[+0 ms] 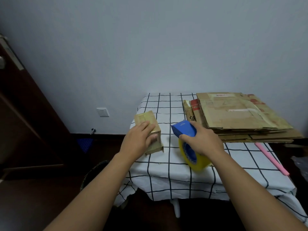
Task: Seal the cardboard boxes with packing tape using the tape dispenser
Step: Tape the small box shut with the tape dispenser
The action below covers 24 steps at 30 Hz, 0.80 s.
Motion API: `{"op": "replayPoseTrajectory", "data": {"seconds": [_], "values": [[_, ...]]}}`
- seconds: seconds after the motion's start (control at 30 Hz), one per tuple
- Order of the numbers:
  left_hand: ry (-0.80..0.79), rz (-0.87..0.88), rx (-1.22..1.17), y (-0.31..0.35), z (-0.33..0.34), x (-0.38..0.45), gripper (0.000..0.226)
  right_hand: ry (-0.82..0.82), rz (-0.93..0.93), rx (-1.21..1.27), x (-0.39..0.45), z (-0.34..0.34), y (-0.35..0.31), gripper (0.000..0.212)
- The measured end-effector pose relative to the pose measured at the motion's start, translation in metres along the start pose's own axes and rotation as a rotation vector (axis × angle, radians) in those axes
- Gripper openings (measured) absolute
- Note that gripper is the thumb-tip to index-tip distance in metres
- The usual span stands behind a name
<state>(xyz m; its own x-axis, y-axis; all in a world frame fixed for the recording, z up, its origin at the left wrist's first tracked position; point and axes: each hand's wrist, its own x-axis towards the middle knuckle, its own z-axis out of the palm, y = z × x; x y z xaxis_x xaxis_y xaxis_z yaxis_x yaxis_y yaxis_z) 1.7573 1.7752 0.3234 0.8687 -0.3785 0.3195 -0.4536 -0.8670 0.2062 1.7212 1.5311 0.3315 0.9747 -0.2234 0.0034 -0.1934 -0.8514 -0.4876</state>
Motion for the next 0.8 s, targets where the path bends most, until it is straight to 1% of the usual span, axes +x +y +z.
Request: {"op": "replayPoseTrajectory", "data": {"seconds": [0.13, 0.37, 0.53, 0.73, 0.8], "values": [[-0.016, 0.022, 0.045, 0.0, 0.001, 0.006, 0.041, -0.001, 0.004, -0.008, 0.001, 0.001, -0.001, 0.074], [-0.055, 0.048, 0.048, 0.001, 0.001, 0.013, 0.043, 0.009, -0.001, -0.011, -0.001, 0.001, -0.002, 0.074], [-0.108, 0.062, 0.027, 0.001, 0.004, 0.014, 0.048, 0.003, -0.001, 0.009, -0.002, -0.001, -0.001, 0.073], [-0.08, 0.061, -0.013, -0.007, -0.001, 0.011, 0.05, 0.005, -0.001, 0.017, -0.003, -0.001, -0.001, 0.073], [-0.124, 0.034, -0.051, -0.011, -0.005, 0.015, 0.056, 0.006, 0.0, 0.015, -0.002, 0.0, 0.0, 0.073]]}}
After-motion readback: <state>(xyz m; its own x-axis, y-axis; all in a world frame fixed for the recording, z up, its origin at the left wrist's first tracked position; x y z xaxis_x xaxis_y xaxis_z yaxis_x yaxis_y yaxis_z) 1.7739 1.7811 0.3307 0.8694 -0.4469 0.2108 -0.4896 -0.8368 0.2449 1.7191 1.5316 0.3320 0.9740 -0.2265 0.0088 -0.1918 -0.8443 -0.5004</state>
